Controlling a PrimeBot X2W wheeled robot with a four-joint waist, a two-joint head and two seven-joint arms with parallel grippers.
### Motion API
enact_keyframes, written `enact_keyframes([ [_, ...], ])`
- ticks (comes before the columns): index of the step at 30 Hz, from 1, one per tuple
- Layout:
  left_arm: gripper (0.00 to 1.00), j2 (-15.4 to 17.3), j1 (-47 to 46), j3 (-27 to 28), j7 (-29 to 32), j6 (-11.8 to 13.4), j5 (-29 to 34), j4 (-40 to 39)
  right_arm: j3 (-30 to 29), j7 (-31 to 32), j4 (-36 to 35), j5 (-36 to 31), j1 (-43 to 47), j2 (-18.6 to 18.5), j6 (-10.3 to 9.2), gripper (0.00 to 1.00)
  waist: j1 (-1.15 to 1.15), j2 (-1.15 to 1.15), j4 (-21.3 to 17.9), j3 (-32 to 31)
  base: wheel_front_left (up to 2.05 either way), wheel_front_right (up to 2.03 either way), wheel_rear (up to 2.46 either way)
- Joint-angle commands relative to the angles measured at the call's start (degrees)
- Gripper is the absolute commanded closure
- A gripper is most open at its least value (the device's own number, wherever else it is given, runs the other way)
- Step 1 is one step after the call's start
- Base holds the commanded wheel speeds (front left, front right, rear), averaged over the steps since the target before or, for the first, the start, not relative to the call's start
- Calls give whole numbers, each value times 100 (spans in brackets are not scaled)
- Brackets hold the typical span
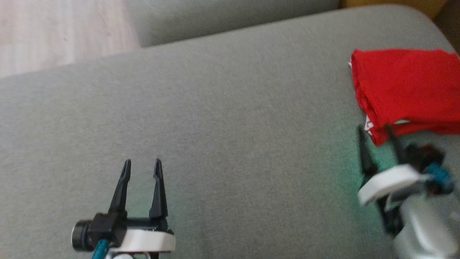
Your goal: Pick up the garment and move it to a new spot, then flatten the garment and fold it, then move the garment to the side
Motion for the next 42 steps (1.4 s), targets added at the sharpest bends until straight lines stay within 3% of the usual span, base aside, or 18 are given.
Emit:
enact_keyframes([
  [1,0,-20,-35,186,-55,-20,-41,-132,188,-111,-200,125,44,0,-4,0,1,0,273,-366,0,0,0],
  [6,0,-21,219,221,-55,-41,-153,7,764,-260,-431,154,687,222,-4,0,1,0,556,-790,0,0,0],
  [14,0,-21,569,339,-55,-134,-81,-140,195,-267,-1912,-207,1852,726,-4,0,1,0,885,-1279,0,0,0],
  [22,0,-21,857,391,-55,-122,46,-188,211,-268,-2126,-700,2306,790,-4,0,1,0,956,-1475,0,0,0],
  [37,0,-21,900,378,-55,-42,73,-94,215,-268,-2261,-460,2451,795,-4,0,1,0,960,-1535,0,0,0],
  [38,100,3,1122,188,0,-94,12,57,101,-206,-2045,-472,2657,821,0,100,2,0,960,-1536,0,0,0],
  [42,100,2,1201,180,36,-106,-53,354,117,-189,-1762,-410,2732,823,0,100,2,0,959,-1530,0,0,0],
])
